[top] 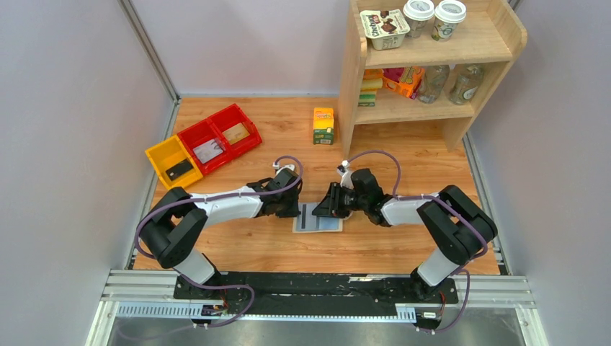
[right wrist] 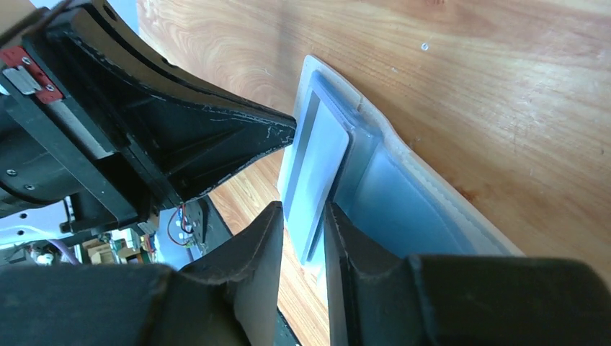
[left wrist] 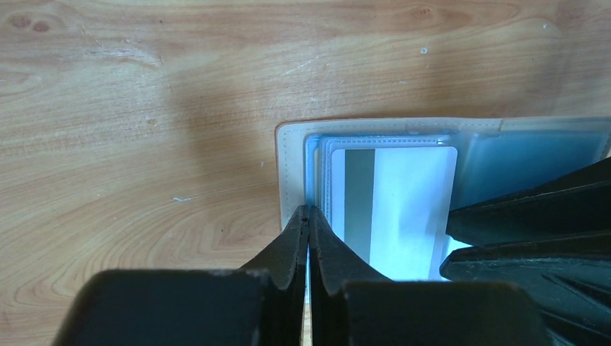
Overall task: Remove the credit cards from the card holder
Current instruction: Remove the credit card from the card holder.
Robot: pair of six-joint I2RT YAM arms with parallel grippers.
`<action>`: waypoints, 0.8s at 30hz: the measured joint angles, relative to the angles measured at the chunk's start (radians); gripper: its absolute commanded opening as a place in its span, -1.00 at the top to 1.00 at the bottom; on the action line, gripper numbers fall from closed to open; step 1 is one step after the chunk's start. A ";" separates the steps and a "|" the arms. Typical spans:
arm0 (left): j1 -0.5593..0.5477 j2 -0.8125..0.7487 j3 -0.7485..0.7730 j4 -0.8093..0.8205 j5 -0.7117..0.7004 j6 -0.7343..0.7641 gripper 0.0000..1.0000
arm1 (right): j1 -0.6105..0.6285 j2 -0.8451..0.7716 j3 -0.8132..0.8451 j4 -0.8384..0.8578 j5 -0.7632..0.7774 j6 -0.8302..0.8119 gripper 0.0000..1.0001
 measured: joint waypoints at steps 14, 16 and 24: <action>-0.031 -0.023 -0.019 0.000 -0.042 -0.050 1.00 | -0.034 0.109 -0.006 0.103 -0.019 0.060 0.77; -0.031 -0.023 -0.019 0.000 -0.046 -0.054 1.00 | -0.039 0.112 -0.006 0.106 -0.027 0.061 0.92; -0.037 -0.013 -0.019 0.001 -0.060 -0.074 1.00 | -0.099 0.107 -0.021 0.140 -0.066 0.061 1.00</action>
